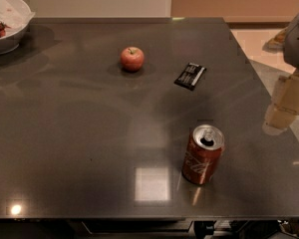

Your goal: Move coke can near rxbar chocolate

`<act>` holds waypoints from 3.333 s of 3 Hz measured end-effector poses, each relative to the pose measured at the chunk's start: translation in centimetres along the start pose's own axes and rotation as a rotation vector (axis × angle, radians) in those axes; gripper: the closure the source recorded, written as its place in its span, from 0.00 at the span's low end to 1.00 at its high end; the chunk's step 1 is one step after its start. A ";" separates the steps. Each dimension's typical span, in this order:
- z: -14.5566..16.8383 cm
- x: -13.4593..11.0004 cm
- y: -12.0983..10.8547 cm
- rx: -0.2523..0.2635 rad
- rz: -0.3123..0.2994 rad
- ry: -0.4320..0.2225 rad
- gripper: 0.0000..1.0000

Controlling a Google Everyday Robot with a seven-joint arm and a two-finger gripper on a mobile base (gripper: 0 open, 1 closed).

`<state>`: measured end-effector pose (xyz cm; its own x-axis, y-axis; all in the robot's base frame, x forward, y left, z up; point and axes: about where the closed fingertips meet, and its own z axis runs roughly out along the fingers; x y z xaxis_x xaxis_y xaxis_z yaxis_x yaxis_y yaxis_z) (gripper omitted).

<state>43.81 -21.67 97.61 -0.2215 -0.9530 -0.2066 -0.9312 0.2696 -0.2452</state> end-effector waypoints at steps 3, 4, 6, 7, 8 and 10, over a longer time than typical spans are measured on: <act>2.2 -0.9 2.1 -0.114 -0.091 -0.150 0.00; 3.4 -2.3 4.4 -0.187 -0.175 -0.284 0.00; 5.4 -5.7 8.4 -0.280 -0.274 -0.433 0.00; 6.7 -6.5 9.4 -0.311 -0.283 -0.460 0.00; 7.2 -7.1 10.2 -0.333 -0.291 -0.483 0.00; 6.8 -7.9 11.5 -0.358 -0.316 -0.522 0.39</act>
Offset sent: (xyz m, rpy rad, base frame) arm -0.0090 0.0119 -0.0245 0.1234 0.0948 0.1404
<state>36.82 -10.15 90.01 0.1590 -0.7633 -0.6262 -0.9859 -0.1564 -0.0598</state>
